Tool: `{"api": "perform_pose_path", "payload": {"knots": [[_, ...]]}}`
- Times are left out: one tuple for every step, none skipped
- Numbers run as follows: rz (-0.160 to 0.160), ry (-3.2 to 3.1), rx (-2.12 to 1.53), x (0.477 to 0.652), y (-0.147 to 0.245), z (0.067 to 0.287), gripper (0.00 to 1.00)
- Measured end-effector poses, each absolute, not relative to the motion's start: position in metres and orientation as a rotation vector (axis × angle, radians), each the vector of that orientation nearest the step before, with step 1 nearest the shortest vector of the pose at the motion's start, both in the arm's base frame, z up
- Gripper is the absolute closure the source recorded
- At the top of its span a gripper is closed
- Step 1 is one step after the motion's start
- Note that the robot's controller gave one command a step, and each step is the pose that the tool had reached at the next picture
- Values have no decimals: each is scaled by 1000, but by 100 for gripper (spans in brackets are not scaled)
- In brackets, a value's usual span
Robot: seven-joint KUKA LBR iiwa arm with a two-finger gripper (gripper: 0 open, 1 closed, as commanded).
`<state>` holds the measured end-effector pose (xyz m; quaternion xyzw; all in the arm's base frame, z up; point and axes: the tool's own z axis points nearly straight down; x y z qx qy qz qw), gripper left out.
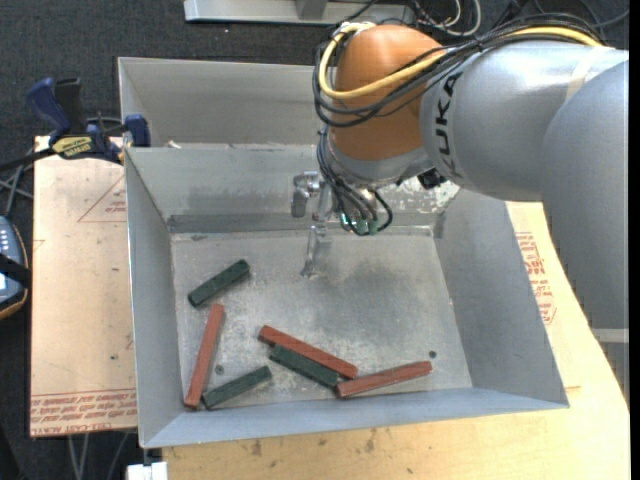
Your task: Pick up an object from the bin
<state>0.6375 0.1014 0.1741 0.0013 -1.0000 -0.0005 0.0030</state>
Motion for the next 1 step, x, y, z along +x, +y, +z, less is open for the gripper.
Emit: {"api": "perform_pose_path", "payload": {"knots": [[-2, -3143, 2, 639, 101, 179, 0]]}}
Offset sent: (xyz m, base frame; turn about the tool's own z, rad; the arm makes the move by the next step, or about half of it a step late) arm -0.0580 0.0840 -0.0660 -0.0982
